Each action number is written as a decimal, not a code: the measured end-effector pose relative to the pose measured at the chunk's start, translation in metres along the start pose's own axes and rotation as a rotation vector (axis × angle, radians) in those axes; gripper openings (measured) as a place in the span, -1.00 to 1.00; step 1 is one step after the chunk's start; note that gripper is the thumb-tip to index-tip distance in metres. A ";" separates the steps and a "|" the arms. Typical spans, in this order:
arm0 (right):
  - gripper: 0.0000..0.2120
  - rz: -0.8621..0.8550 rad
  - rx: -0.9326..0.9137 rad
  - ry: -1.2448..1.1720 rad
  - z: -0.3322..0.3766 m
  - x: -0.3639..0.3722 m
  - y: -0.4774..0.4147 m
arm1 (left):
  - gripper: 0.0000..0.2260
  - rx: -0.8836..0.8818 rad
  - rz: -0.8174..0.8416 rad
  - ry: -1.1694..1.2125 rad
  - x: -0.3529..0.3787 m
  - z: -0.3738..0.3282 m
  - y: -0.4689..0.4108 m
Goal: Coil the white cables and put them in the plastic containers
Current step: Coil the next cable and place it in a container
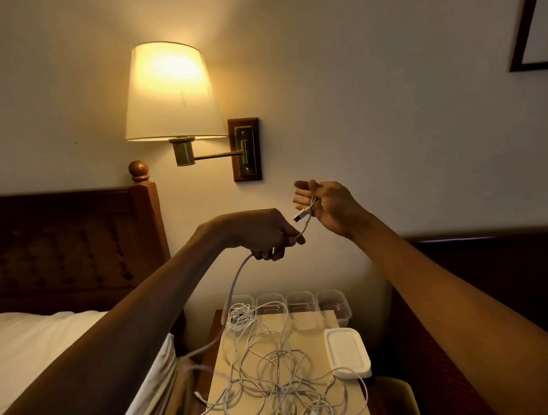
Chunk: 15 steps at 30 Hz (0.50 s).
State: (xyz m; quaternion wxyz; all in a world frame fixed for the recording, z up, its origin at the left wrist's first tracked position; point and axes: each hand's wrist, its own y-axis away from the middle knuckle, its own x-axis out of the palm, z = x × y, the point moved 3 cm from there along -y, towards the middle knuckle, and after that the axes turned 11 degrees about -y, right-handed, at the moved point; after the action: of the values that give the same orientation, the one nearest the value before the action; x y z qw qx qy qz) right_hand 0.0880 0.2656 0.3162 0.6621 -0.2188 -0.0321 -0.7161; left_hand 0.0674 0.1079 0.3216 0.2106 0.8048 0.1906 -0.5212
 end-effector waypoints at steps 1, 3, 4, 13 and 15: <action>-0.66 -0.033 -0.024 0.053 -0.001 -0.001 -0.001 | -0.77 -0.023 0.009 -0.064 -0.002 -0.005 0.002; -0.64 -0.075 -0.068 0.204 -0.003 -0.003 -0.002 | -0.77 -0.031 -0.021 -0.195 -0.014 -0.013 0.007; -0.64 -0.084 -0.082 0.292 -0.003 -0.005 -0.001 | -0.78 -0.011 -0.062 -0.245 -0.024 -0.015 0.010; -0.62 0.273 0.172 0.357 -0.018 0.011 0.028 | -0.87 0.214 -0.544 -0.247 -0.092 -0.007 0.018; -0.59 0.317 0.204 0.215 -0.015 0.018 0.034 | -0.85 0.212 -0.644 -0.171 -0.090 0.004 0.012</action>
State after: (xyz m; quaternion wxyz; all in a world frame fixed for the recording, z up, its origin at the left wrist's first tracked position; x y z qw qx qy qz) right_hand 0.1162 0.2391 0.3006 0.7847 -0.0751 0.0013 -0.6153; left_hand 0.0367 0.0878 0.4048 -0.0342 0.6743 0.3610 -0.6433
